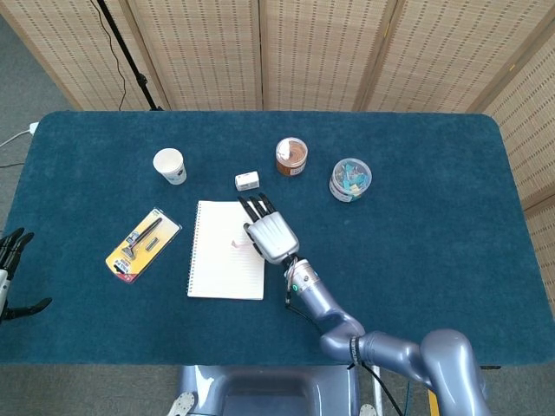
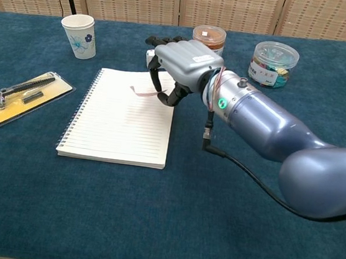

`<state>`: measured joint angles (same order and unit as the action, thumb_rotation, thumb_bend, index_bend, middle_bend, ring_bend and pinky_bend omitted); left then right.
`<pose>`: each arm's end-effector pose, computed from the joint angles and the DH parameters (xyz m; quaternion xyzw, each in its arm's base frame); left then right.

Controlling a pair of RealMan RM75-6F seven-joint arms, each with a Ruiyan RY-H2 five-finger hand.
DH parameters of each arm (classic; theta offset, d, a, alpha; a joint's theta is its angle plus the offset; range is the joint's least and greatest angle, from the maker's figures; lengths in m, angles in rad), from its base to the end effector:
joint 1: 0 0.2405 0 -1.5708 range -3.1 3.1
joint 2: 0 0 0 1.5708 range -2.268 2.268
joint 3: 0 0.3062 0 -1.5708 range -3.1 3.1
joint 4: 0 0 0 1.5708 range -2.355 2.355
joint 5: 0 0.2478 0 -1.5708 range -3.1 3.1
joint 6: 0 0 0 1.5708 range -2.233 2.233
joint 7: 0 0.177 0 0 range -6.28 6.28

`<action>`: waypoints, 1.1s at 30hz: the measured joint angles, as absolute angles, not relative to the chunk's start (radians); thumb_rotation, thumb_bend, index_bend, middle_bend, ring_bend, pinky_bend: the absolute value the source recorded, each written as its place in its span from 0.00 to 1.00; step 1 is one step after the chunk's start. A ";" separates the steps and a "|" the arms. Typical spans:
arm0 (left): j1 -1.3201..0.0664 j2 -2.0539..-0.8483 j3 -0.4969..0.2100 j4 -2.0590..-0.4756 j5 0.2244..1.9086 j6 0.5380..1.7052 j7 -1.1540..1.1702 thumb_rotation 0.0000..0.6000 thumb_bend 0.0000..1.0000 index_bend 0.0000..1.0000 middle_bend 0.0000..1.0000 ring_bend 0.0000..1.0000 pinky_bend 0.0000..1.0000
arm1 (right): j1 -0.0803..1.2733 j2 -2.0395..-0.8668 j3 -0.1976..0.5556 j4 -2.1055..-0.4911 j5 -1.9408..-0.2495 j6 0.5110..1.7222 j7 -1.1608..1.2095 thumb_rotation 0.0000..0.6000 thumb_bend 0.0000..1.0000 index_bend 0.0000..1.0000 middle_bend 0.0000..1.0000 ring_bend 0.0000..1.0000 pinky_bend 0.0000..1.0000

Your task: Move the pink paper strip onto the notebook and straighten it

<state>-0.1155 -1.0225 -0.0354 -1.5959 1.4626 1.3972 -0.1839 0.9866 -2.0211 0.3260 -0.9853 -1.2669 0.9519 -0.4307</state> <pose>-0.3896 0.2295 0.1738 -0.5851 -0.4371 -0.3833 0.5654 -0.0353 -0.4454 -0.1819 0.7694 -0.2423 0.4308 0.4046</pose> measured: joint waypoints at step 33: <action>-0.112 -0.994 -0.033 -1.598 1.457 1.387 -0.246 1.00 0.00 0.00 0.00 0.00 0.00 | 1.081 -2.269 0.244 -0.544 -1.419 1.088 -0.433 1.00 0.73 0.60 0.00 0.00 0.00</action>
